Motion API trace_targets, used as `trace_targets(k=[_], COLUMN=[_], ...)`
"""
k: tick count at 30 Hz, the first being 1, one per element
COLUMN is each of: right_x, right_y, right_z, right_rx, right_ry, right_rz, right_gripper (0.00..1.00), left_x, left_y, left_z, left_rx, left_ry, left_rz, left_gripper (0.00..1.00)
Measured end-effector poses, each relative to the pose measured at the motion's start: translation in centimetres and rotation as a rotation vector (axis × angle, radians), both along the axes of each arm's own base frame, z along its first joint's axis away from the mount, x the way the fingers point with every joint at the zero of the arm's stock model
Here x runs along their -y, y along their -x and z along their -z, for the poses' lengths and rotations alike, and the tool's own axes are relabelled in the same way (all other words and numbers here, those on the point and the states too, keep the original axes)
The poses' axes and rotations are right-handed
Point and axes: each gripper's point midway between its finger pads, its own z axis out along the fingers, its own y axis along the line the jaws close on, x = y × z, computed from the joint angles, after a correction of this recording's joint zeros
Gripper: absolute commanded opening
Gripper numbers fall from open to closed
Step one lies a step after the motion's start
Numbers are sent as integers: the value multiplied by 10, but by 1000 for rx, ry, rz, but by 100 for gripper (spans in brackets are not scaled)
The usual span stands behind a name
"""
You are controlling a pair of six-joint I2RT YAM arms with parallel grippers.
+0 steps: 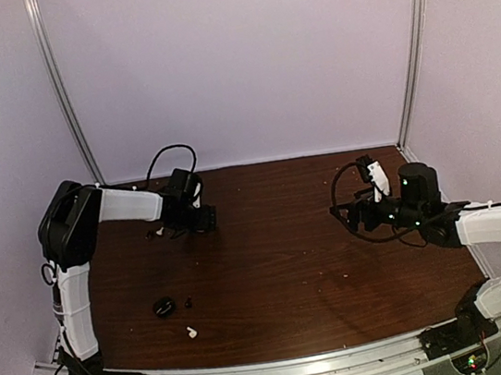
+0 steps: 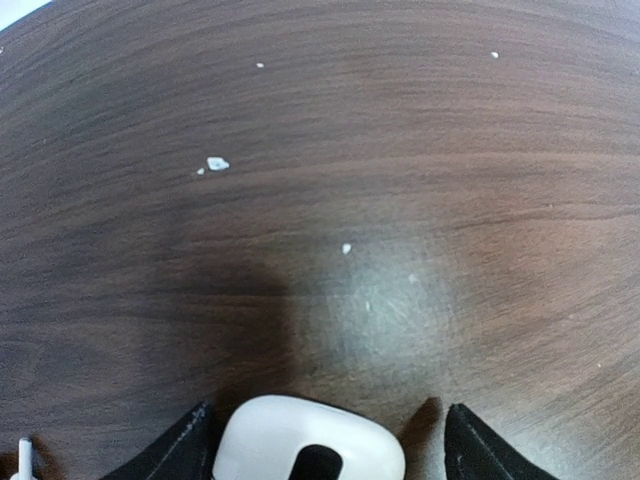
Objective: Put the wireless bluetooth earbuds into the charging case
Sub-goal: Pick up the charging case from the center of the board.
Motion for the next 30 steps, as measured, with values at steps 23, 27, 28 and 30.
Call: trace_targets(k=[23,27,28,30], right_x=[17,22,23,24], right_y=[-3,4,5,7], right_z=[-27,-43,-47,-52], right_rx=[43,91,104,118], right_ry=[-98,-120,-125,-134], right_rz=[114,113,110,106], right_gripper=[100,100,100,100], left_x=[-13,-12,-12,-12], left_y=[17,14,13,13], left_z=[2,2,2,2], left_rx=[29,43,45,49], left_ry=[-56,-67,-70,-76], left_rz=[93,105,109,119], left_gripper=[67,62,61,59])
